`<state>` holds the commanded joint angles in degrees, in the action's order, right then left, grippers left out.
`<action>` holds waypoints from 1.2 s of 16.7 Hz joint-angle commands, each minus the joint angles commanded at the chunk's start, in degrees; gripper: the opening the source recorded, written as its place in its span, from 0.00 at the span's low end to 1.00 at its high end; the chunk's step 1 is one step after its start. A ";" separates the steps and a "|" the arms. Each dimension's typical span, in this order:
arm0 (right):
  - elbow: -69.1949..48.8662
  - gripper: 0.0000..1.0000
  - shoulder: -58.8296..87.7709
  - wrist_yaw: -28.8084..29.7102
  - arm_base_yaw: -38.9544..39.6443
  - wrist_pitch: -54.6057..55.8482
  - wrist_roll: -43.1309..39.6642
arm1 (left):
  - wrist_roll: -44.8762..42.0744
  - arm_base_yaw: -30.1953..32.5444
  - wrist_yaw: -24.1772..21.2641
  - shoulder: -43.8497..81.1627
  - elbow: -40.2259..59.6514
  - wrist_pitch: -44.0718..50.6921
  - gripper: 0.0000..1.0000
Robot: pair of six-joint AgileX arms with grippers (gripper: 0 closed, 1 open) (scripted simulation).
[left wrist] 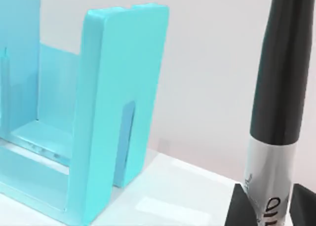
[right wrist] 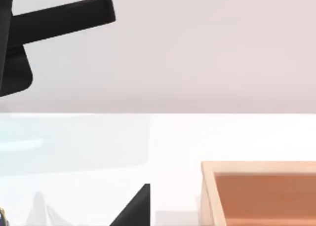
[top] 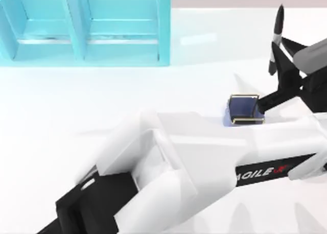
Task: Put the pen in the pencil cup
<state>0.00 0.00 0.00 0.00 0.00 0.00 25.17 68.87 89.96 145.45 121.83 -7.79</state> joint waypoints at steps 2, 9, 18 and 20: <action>0.00 1.00 0.00 0.00 0.00 0.00 0.00 | 0.36 -0.03 0.26 -0.36 0.09 0.92 0.00; 0.00 1.00 0.00 0.00 0.00 0.00 0.00 | 2.72 0.39 2.72 -2.53 -0.52 13.81 0.00; 0.00 1.00 0.00 0.00 0.00 0.00 0.00 | 3.03 0.40 2.95 -2.82 -0.47 14.63 0.30; 0.00 1.00 0.00 0.00 0.00 0.00 0.00 | 3.03 0.40 2.95 -2.82 -0.47 14.63 0.45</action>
<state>0.00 0.00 0.00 0.00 0.00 0.00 28.20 69.26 92.91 142.63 121.36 6.84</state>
